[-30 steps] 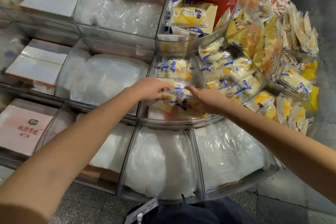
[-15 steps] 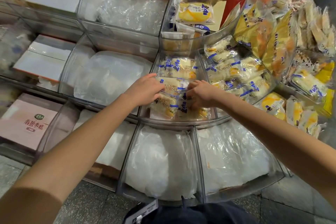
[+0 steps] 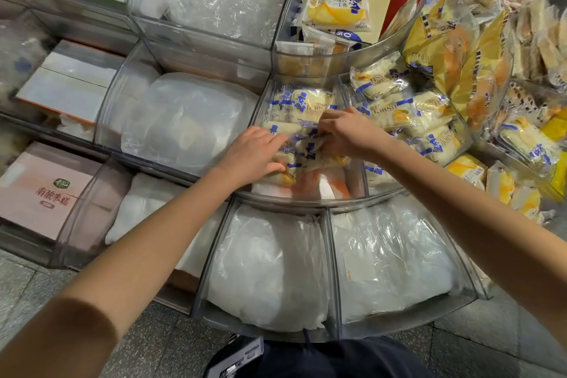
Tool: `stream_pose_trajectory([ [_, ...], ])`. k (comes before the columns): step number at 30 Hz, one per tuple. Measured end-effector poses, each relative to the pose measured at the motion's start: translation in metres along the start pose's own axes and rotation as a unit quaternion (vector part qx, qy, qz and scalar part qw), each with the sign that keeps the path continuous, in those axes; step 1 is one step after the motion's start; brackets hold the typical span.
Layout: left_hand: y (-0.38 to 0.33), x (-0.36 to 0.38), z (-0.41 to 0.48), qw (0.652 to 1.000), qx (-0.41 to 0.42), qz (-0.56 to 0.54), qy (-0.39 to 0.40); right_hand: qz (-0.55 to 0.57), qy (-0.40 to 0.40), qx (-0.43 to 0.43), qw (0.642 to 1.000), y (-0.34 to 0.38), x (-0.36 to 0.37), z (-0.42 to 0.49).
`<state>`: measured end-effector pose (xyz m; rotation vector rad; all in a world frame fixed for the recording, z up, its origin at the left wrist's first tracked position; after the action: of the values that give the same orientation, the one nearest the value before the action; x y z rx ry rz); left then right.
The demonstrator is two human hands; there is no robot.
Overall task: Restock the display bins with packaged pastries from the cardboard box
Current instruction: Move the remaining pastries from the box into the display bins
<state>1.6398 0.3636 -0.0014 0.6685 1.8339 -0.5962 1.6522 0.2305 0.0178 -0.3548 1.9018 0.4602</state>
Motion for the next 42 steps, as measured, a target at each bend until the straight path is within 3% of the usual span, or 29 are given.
stream_pose_trajectory([
  [9, 0.006, -0.002, 0.019, 1.000, 0.002, 0.008, 0.025, -0.059, -0.027, 0.033, 0.997, 0.007, 0.004, -0.020],
  [16, 0.003, -0.010, 0.026, 0.998, 0.012, 0.043, 0.037, 0.001, 0.094, 0.008, 0.996, 0.011, 0.017, -0.021],
  [20, -0.002, -0.004, 0.020, 0.999, -0.010, -0.026, 0.039, -0.007, 0.145, 0.031, 0.989, 0.009, 0.021, -0.015],
  [28, 0.001, -0.001, 0.012, 0.999, -0.027, 0.020, 0.031, -0.019, 0.201, 0.016, 0.979, 0.012, 0.011, -0.026],
  [31, 0.003, 0.003, 0.015, 0.998, -0.044, 0.009, 0.041, -0.030, 0.173, 0.029, 0.984, 0.016, 0.009, -0.021],
  [38, -0.002, 0.012, 0.003, 0.994, -0.029, -0.102, 0.016, -0.084, 0.003, 0.070, 0.994, 0.024, 0.036, -0.017],
  [40, -0.002, 0.015, 0.003, 0.993, -0.054, -0.098, 0.020, -0.131, 0.002, 0.095, 0.987, 0.024, 0.051, -0.024],
  [42, -0.006, 0.017, 0.005, 0.995, -0.075, -0.059, 0.008, -0.111, 0.040, 0.097, 0.988, 0.027, 0.074, -0.029],
])
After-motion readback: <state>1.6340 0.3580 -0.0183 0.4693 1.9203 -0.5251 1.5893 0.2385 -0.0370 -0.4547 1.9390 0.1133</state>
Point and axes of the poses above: each hand's wrist, its own z-axis towards the middle knuckle, its own x-axis out of the palm, y = z × x, the point moved 9 cm from there along z, towards the middle knuckle, and after that the axes turned 11 degrees about y, right-handed, at the moved point
